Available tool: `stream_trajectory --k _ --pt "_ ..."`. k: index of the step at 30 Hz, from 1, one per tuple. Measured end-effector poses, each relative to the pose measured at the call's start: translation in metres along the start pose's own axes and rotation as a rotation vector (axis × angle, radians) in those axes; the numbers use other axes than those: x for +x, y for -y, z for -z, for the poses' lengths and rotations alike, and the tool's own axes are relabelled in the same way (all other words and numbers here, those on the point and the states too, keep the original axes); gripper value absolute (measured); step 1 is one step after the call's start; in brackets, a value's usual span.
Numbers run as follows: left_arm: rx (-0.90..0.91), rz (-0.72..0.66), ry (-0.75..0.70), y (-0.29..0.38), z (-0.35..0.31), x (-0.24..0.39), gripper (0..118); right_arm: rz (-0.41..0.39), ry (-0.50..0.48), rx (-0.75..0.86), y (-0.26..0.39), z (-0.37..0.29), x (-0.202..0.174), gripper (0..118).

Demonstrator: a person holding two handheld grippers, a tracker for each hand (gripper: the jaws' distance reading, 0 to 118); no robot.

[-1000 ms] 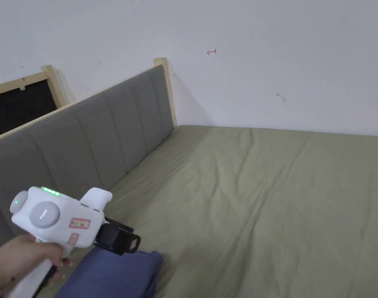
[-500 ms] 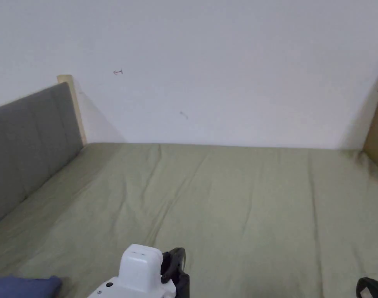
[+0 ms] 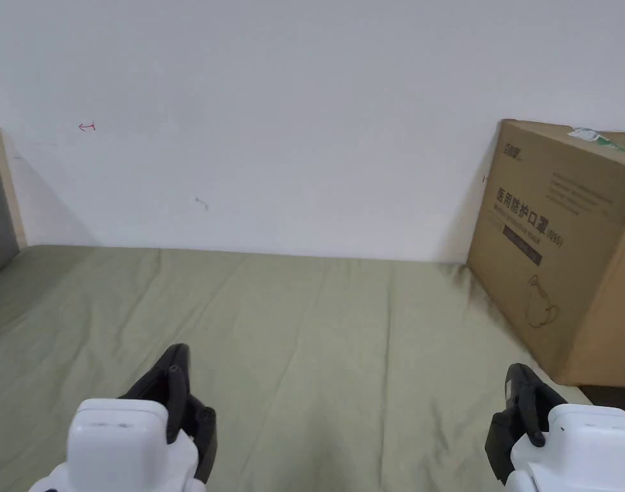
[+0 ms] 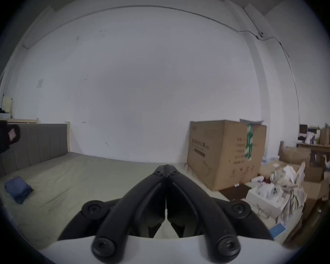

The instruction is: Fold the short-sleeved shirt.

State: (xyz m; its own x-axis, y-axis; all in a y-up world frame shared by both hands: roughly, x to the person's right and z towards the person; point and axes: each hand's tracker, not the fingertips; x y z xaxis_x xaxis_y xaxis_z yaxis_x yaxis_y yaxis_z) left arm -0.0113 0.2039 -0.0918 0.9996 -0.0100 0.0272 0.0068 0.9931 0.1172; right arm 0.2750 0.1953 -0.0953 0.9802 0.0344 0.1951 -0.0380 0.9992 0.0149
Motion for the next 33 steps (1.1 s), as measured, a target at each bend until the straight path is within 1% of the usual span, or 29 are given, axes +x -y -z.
stream_trajectory --k 1,2,5,8,9,10,11,12,13,14,15,16,17,18,23,26,29,30,33 --pt "-0.014 -0.015 0.002 0.002 -0.002 -0.001 1 0.06 -0.006 -0.004 0.002 -0.002 0.004 0" --pt "-0.033 -0.021 0.003 0.003 -0.002 -0.001 1 0.078 0.012 -0.008 0.003 -0.004 0.006 0" --pt "-0.059 -0.012 -0.01 0.004 0.003 -0.006 1 0.043 0.001 -0.013 0.003 -0.004 0.012 0" --pt "-0.053 -0.008 -0.04 0.0 0.006 -0.011 1 0.033 -0.011 -0.012 0.002 -0.005 0.013 0" --pt "-0.052 -0.01 -0.043 -0.002 0.007 -0.013 1 0.03 -0.026 -0.019 0.002 -0.005 0.013 2" --pt "-0.048 -0.011 -0.043 -0.004 0.007 -0.015 2 0.023 -0.025 -0.023 0.002 -0.005 0.012 11" --pt "-0.042 -0.011 -0.038 -0.005 0.007 -0.017 5 0.014 -0.031 -0.028 0.002 -0.005 0.011 26" --pt "-0.037 -0.003 -0.035 -0.006 0.006 -0.018 18 0.007 -0.038 -0.032 0.002 -0.005 0.01 57" --pt "-0.033 0.013 -0.039 -0.006 0.006 -0.017 38 0.0 -0.047 -0.039 0.004 -0.005 0.008 82" --pt "-0.03 0.025 -0.034 -0.006 0.005 -0.019 65 -0.013 -0.051 -0.04 0.006 -0.005 0.006 98" --pt "-0.027 0.033 -0.026 -0.005 0.004 -0.02 97 -0.022 -0.05 -0.035 0.008 -0.006 0.005 111" --pt "-0.025 0.034 -0.025 -0.004 0.004 -0.02 115 -0.029 -0.045 -0.027 0.009 -0.007 0.003 113" --pt "-0.035 0.04 -0.017 -0.004 0.004 -0.021 118 -0.032 -0.043 -0.021 0.009 -0.009 0.002 113" --pt "-0.007 0.032 -0.006 0.004 -0.006 -0.022 118 -0.033 -0.042 -0.021 0.009 -0.009 0.002 113" --pt "-0.038 0.041 -0.011 0.005 -0.003 -0.023 118 -0.03 -0.019 -0.039 0.009 -0.009 -0.001 115" --pt "-0.058 0.037 -0.019 0.011 -0.001 -0.026 118 -0.014 -0.014 -0.041 0.008 -0.009 -0.001 115" --pt "-0.079 -0.05 0.043 0.006 0.002 -0.032 118 -0.02 -0.015 -0.044 0.007 -0.009 -0.002 115" --pt "-0.085 -0.071 0.042 0.007 0.002 -0.033 118 -0.024 -0.018 -0.045 0.006 -0.009 -0.003 115" --pt "-0.095 -0.072 0.012 0.002 0.006 -0.031 118 -0.032 -0.027 -0.048 0.004 -0.009 -0.005 115"
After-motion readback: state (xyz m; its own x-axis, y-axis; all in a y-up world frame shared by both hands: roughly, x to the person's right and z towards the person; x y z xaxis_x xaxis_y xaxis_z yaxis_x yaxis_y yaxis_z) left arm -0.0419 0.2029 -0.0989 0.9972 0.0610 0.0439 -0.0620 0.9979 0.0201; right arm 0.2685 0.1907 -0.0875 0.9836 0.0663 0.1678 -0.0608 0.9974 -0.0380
